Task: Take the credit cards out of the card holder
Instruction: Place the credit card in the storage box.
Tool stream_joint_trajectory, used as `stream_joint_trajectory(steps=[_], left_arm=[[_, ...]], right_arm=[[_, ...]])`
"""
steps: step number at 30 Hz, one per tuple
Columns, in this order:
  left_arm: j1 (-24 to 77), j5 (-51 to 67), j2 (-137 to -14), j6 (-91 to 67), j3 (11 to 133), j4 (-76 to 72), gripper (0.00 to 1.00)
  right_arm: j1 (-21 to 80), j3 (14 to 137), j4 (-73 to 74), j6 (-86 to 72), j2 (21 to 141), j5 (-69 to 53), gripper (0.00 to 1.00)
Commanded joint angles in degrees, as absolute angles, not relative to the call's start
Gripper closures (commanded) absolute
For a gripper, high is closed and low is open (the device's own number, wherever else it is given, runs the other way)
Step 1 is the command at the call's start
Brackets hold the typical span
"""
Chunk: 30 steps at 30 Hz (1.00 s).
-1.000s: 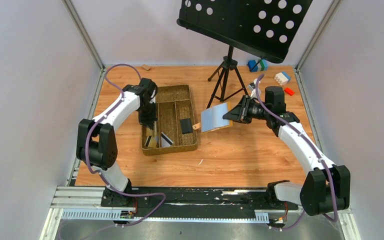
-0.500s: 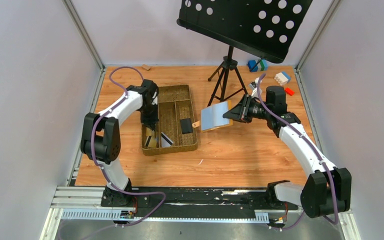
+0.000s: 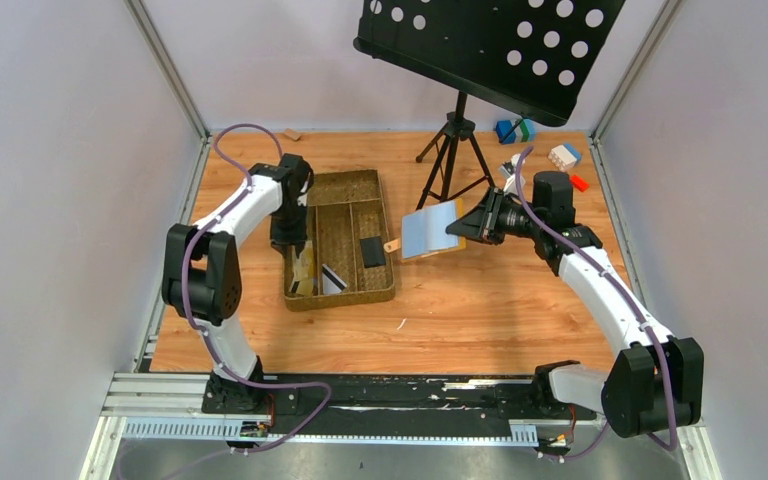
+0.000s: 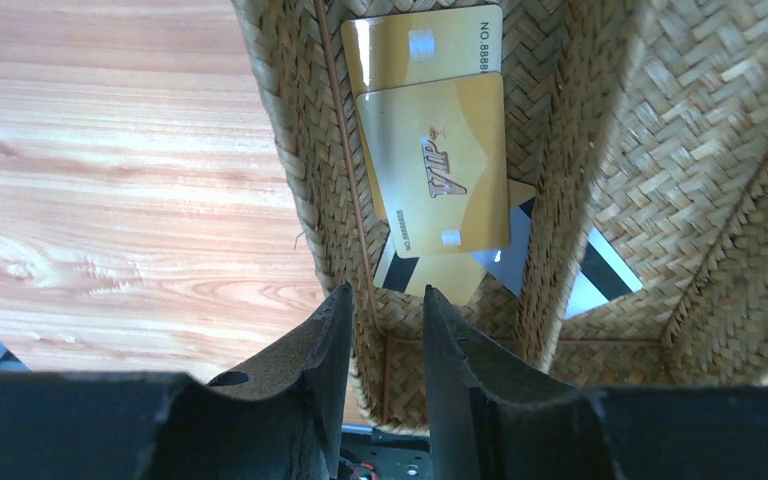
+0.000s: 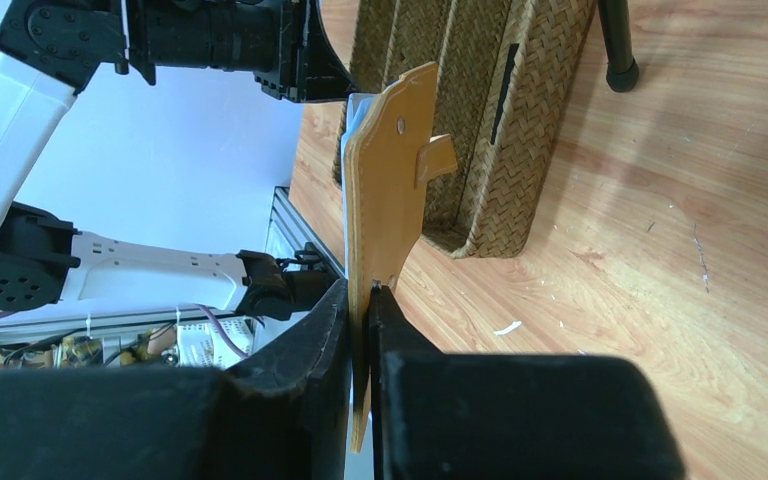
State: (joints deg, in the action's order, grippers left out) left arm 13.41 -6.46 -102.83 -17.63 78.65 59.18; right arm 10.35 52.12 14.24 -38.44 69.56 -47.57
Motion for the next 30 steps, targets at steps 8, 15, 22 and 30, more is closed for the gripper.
stream_joint_trajectory(steps=[8,15,22,30], left_arm=[[13.2,11.8,-88.9,-19.7,81.7,59.8,0.59],[14.9,22.8,-79.5,-28.8,70.2,48.1,0.25],[21.9,26.4,-76.0,-37.3,62.6,37.1,0.00],[24.3,32.8,-72.4,-46.8,56.4,20.9,0.00]], right_arm=[[10.5,51.1,7.5,-41.1,68.6,-48.9,1.00],[11.5,50.1,5.1,-42.6,68.9,-49.6,1.00],[13.0,49.3,2.9,-44.1,69.2,-50.0,1.00],[14.2,49.0,3.4,-44.7,68.5,-50.6,1.00]])
